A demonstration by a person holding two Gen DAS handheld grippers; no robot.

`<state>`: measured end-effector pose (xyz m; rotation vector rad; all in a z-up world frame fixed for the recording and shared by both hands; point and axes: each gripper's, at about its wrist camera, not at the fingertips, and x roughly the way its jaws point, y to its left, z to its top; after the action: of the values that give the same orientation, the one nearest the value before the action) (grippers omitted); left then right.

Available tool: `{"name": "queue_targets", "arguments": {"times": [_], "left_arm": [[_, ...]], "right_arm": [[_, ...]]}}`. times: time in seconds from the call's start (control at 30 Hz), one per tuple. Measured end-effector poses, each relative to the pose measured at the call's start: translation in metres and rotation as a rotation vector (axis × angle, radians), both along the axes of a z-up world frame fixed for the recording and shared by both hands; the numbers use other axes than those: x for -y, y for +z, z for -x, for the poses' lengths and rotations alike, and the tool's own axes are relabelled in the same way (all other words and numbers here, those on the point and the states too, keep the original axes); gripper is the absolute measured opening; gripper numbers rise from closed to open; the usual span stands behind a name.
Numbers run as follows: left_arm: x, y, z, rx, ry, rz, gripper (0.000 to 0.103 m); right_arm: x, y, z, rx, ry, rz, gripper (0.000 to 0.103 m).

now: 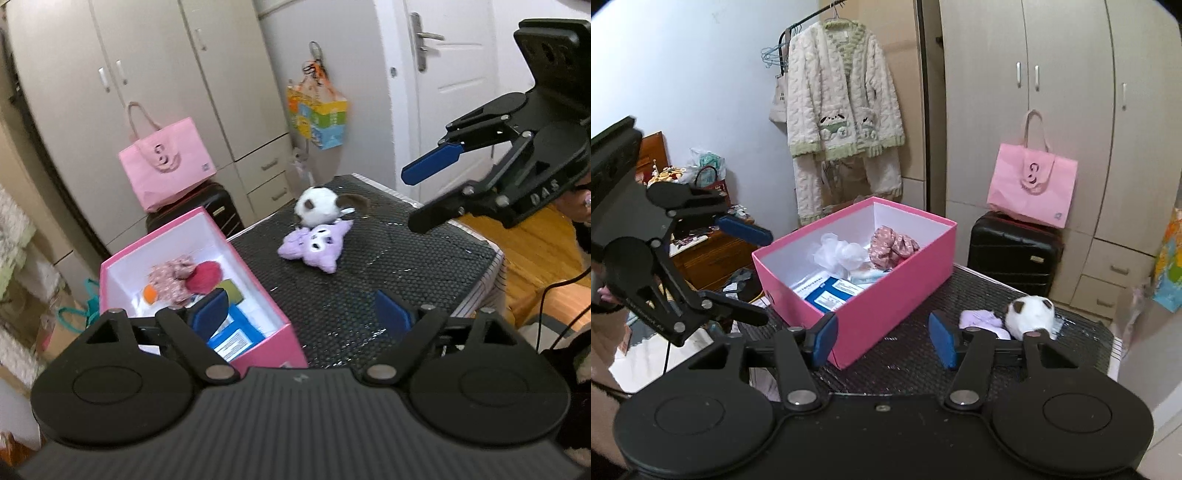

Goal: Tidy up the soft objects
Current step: 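Withdraw both grippers toward the purple plush and panda plush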

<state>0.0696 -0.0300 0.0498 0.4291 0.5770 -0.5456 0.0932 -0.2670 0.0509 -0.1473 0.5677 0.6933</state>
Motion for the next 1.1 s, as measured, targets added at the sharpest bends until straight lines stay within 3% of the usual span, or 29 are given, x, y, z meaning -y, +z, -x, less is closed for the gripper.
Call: {"name": "queue_targets", "arguments": {"times": [0.27, 0.47, 0.7, 0.83, 1.0, 1.1], "left_arm": [[0.026, -0.01, -0.016, -0.044, -0.035, 0.032, 0.089], [0.038, -0.016, -0.037, -0.072, -0.024, 0.117, 0.089], [0.052, -0.031, -0.065, -0.084, 0.044, 0.212, 0.089], [0.061, -0.027, -0.081, -0.043, 0.103, 0.292, 0.089], [0.086, -0.039, -0.094, 0.046, 0.13, 0.241, 0.094], [0.095, -0.055, -0.109, 0.011, 0.135, 0.213, 0.094]], "right_arm": [[0.021, -0.023, 0.008, 0.017, -0.013, 0.026, 0.067], [0.033, -0.043, -0.008, 0.019, -0.032, 0.022, 0.076], [0.038, -0.069, -0.041, 0.018, -0.032, 0.031, 0.076], [0.037, -0.085, -0.059, 0.046, -0.026, 0.018, 0.076], [0.041, -0.101, -0.084, 0.107, -0.037, 0.01, 0.077], [0.04, -0.11, -0.101, 0.102, -0.025, 0.029, 0.077]]}}
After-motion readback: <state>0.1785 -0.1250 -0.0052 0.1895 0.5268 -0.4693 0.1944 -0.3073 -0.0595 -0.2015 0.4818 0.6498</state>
